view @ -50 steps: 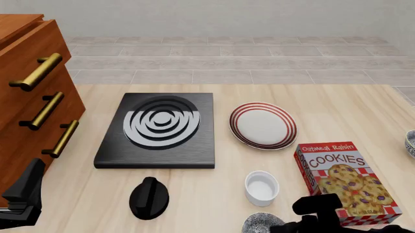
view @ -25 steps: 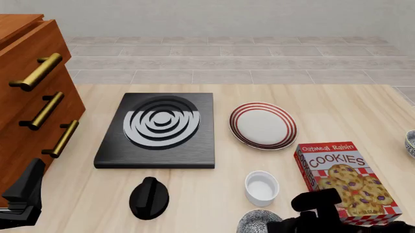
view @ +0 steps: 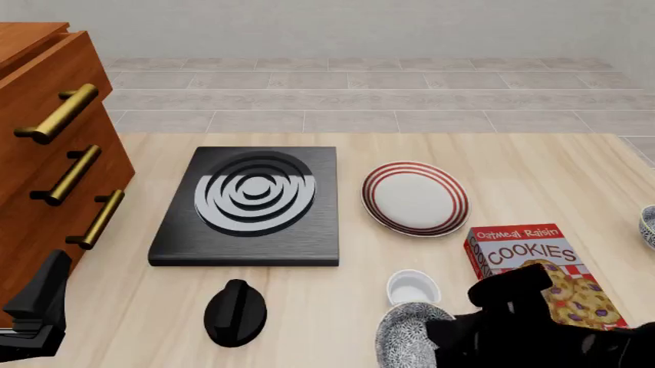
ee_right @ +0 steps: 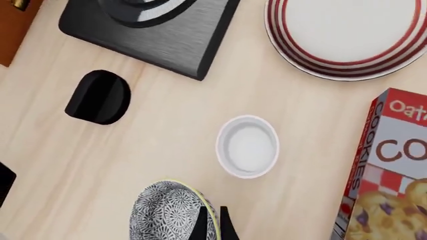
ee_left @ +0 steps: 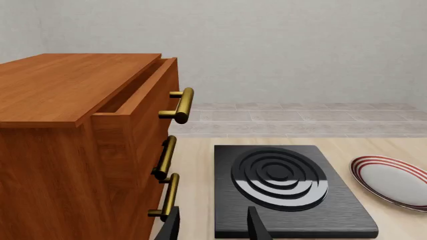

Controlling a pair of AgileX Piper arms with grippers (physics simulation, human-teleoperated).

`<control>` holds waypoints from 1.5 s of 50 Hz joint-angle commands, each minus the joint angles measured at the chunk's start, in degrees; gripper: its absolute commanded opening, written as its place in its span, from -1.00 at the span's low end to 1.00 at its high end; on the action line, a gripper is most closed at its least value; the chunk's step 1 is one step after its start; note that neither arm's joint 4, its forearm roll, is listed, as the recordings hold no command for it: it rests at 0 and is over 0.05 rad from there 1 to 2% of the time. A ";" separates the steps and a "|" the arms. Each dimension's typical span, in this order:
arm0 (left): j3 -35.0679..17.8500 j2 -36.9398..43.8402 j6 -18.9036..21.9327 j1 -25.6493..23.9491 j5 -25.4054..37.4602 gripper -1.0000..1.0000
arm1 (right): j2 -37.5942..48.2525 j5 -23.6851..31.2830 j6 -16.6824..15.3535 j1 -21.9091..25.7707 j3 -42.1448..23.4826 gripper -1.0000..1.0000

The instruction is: Pick the akita bowl next to the ramekin and place it on the plate.

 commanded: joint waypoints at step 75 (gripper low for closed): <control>0.00 0.00 0.00 0.02 0.00 1.00 | -7.54 14.97 -4.54 -4.77 -26.38 -1.00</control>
